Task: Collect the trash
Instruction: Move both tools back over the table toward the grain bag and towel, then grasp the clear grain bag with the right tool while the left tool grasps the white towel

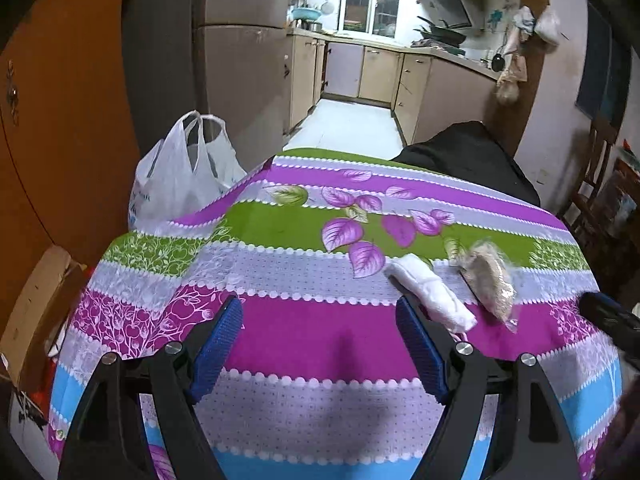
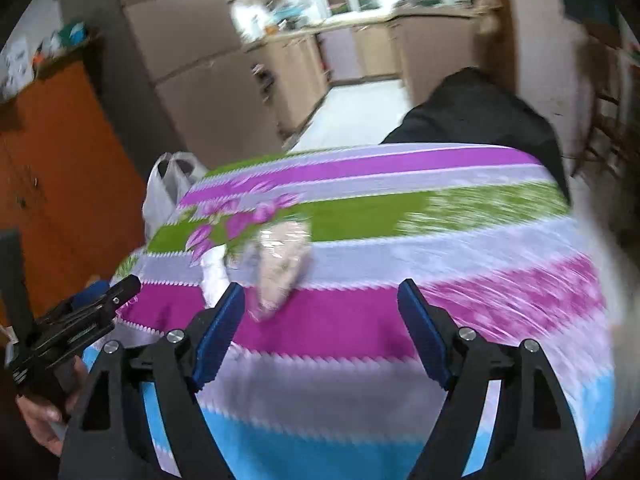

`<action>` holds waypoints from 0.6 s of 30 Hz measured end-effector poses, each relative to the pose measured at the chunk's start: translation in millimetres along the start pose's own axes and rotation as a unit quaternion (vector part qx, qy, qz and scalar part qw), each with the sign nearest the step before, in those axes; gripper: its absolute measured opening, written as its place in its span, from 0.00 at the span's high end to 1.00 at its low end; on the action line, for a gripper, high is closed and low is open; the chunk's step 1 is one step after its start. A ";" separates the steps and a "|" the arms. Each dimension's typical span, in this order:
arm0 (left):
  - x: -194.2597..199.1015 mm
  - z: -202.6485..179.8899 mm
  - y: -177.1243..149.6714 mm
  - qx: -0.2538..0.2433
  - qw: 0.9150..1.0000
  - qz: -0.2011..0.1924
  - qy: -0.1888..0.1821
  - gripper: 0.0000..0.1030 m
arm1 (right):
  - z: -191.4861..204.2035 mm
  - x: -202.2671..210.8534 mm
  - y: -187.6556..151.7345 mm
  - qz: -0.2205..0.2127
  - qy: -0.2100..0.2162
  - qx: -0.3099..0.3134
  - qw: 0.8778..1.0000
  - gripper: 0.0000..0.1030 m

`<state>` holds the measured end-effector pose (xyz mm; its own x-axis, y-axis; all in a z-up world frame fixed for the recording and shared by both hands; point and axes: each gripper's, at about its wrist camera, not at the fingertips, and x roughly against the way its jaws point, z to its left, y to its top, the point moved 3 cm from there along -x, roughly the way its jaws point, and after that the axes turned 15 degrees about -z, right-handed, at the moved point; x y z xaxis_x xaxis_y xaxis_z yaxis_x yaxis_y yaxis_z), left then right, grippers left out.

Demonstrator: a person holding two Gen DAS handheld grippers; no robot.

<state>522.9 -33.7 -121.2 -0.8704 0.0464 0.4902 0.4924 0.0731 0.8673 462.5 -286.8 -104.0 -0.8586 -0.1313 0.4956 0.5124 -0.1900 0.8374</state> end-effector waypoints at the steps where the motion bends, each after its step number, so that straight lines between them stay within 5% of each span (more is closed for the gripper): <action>1: -2.8 1.2 0.5 0.005 1.000 0.001 -0.005 0.24 | 7.7 -13.3 1.3 0.004 -0.005 0.010 1.000 0.27; 8: -18.2 -30.6 -2.1 -0.023 0.999 -0.009 -0.031 0.21 | 29.4 -74.9 -2.2 0.062 0.003 0.030 0.998 0.31; 13: -25.3 -37.1 -12.3 -0.026 0.999 0.002 -0.036 0.21 | 31.0 -85.2 -16.5 0.077 0.004 0.055 0.996 0.54; 15: -28.2 -40.6 -14.9 -0.026 0.999 0.004 -0.039 0.21 | 28.8 -83.8 -16.4 0.072 0.007 0.043 0.996 0.73; 18: -33.5 -49.2 -17.4 -0.021 0.999 0.010 -0.048 0.21 | 20.3 -74.6 -13.7 0.053 -0.001 0.018 0.998 0.76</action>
<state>543.3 -85.5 -148.5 -0.8549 0.1421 0.4990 0.5074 0.0288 0.8612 519.2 -254.7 -147.7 -0.7994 -0.1464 0.5826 0.5998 -0.1395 0.7879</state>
